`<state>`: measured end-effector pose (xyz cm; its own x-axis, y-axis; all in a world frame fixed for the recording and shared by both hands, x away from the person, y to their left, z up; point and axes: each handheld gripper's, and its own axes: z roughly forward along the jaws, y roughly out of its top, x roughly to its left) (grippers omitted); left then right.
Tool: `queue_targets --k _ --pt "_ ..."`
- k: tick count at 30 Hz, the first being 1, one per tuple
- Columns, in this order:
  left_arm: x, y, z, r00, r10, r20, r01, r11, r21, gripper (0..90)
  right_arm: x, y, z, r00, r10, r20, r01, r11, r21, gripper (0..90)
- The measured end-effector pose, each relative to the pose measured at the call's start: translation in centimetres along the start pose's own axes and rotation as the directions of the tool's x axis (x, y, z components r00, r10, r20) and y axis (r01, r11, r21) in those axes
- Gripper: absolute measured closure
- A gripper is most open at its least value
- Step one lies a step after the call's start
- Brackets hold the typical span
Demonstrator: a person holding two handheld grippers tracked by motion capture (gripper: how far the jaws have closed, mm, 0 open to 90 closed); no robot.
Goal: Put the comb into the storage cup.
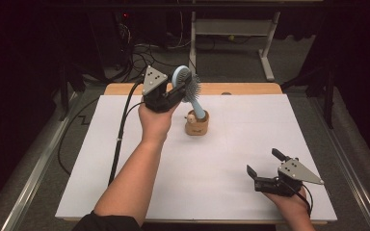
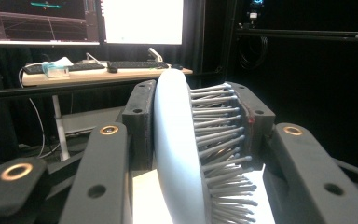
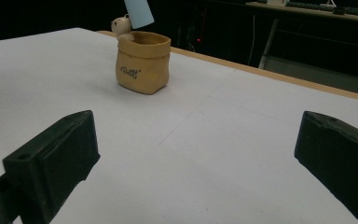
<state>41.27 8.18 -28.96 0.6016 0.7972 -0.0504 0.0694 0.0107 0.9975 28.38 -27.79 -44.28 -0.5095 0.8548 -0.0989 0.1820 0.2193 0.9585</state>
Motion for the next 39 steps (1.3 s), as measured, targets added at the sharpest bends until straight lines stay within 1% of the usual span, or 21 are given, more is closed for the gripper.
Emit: queue_targets --k 7,15,20,23,25,30,36,39 --pt "0.2 -0.5 0.6 1.0000 -0.001 -0.008 0.001 1.0000 0.007 57.5 0.0 0.0 0.1 1.0000 -0.002 -0.001 0.002 1.000 0.000 0.0" --pt "0.2 -1.1 1.3 0.9999 0.009 -0.013 -0.008 0.9997 0.024 57.4 0.0 0.0 0.0 1.0000 0.003 0.000 -0.003 1.000 -0.001 0.0" --pt "0.3 -1.6 1.6 0.9999 0.005 -0.013 -0.005 0.9995 0.032 57.4 0.0 0.0 -0.1 1.0000 0.002 -0.001 -0.002 1.000 -0.003 0.0" --pt "0.4 -2.0 1.8 0.9999 -0.006 -0.010 0.007 0.9992 0.038 57.3 0.0 0.0 -0.1 1.0000 0.002 -0.002 -0.002 1.000 -0.001 0.0" --pt "0.4 -2.1 1.9 0.9998 -0.008 -0.016 0.009 0.9992 0.039 57.3 0.0 0.0 0.0 1.0000 0.001 -0.001 -0.001 1.000 -0.003 0.0" --pt "0.5 -2.4 2.3 0.9998 0.001 -0.020 0.000 0.9986 0.053 57.3 0.0 0.0 0.0 1.0000 0.002 -0.002 -0.002 1.000 -0.004 0.0" --pt "0.7 -2.8 2.6 0.9996 -0.005 -0.028 0.007 0.9983 0.058 57.4 -0.1 0.0 0.0 1.0000 0.004 -0.005 -0.004 1.000 -0.002 0.0" --pt "0.7 -3.0 2.8 0.9996 -0.006 -0.026 0.008 0.9979 0.064 57.4 -0.1 -0.1 0.0 1.0000 0.004 -0.005 -0.004 1.000 -0.001 0.0"
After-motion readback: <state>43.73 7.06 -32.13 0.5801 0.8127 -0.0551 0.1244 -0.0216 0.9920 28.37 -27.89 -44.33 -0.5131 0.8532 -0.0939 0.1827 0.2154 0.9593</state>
